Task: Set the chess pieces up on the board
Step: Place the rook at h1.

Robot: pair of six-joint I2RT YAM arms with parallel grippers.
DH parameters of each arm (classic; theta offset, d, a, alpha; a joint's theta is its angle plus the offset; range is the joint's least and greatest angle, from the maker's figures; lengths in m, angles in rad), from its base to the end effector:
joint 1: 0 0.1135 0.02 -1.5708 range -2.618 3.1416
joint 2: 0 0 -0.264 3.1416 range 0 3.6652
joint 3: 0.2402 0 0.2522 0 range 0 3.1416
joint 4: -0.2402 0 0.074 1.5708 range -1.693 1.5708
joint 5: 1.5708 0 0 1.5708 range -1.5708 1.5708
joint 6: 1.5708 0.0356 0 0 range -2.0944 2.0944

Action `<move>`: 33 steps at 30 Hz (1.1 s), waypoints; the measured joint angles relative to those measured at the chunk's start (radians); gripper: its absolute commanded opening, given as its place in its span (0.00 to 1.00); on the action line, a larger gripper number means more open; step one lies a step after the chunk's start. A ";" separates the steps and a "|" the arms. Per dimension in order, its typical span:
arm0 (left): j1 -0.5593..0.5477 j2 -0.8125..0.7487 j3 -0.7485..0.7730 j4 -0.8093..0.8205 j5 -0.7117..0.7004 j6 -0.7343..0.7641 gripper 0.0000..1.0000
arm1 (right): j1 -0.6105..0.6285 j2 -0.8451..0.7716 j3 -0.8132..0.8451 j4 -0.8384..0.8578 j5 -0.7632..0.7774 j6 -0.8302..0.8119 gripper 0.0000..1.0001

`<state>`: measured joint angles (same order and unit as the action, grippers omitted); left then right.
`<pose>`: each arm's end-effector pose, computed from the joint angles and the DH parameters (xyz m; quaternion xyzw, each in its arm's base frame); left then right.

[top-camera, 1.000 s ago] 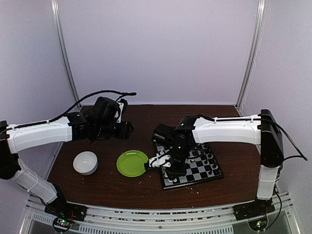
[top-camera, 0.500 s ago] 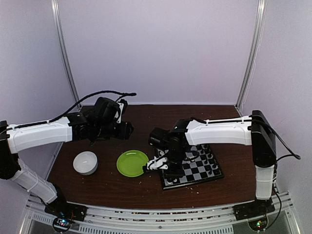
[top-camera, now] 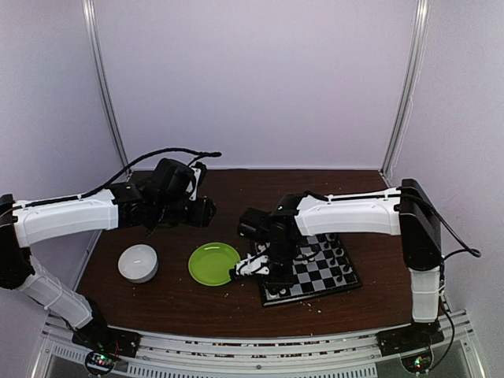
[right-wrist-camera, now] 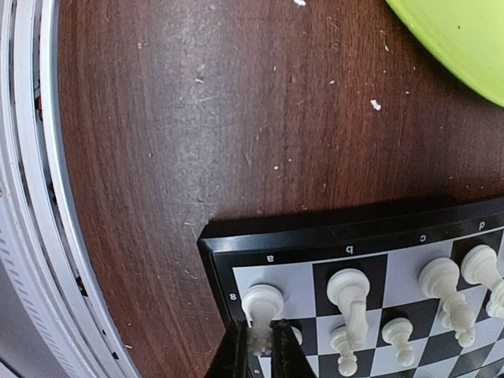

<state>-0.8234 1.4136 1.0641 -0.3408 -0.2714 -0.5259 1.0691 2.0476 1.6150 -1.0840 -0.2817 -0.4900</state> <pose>0.2197 -0.2230 0.2778 0.0758 0.8950 -0.1682 0.4062 0.1811 0.3507 0.1918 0.6984 -0.7013 -0.1421 0.0144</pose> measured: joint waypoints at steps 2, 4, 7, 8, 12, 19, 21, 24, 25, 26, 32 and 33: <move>0.000 0.000 0.000 0.000 0.000 0.000 0.51 | 0.000 0.002 0.000 0.000 0.002 0.000 0.08; 0.000 0.000 0.000 0.001 0.000 0.000 0.51 | 0.000 0.003 0.000 0.000 0.004 0.000 0.09; 0.000 0.000 0.000 0.001 0.000 0.000 0.51 | 0.000 0.003 0.000 0.000 0.010 0.000 0.10; 0.000 0.000 0.000 0.002 0.000 0.000 0.51 | 0.000 0.003 0.000 0.001 0.010 0.000 0.11; 0.000 0.000 -0.004 0.004 0.001 0.000 0.51 | 0.000 0.003 0.000 0.003 0.014 0.000 0.11; 0.000 0.001 -0.006 0.003 0.001 0.000 0.51 | 0.000 0.005 0.000 0.004 0.014 0.001 0.10; 0.000 0.001 -0.006 0.003 0.001 0.000 0.51 | 0.000 0.005 0.001 0.003 0.014 0.001 0.11; 0.000 0.001 -0.009 0.006 0.002 0.000 0.51 | 0.000 0.006 0.004 0.004 0.014 0.002 0.10; 0.000 0.001 -0.011 0.008 0.002 0.000 0.51 | 0.000 0.006 0.004 0.004 0.014 0.003 0.10; 0.000 0.001 -0.013 0.009 0.003 -0.001 0.51 | 0.000 0.007 0.004 0.003 0.014 0.003 0.10; 0.000 0.001 -0.015 0.012 0.007 -0.002 0.51 | 0.000 0.012 0.011 0.004 0.014 0.005 0.12; 0.000 0.001 -0.015 0.012 0.007 -0.002 0.51 | 0.000 0.013 0.011 0.005 0.014 0.005 0.13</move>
<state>-0.8234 1.4143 1.0489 -0.3290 -0.2642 -0.5278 1.0691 2.0605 1.6264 -1.0794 -0.2672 -0.4854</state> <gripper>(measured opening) 0.508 0.120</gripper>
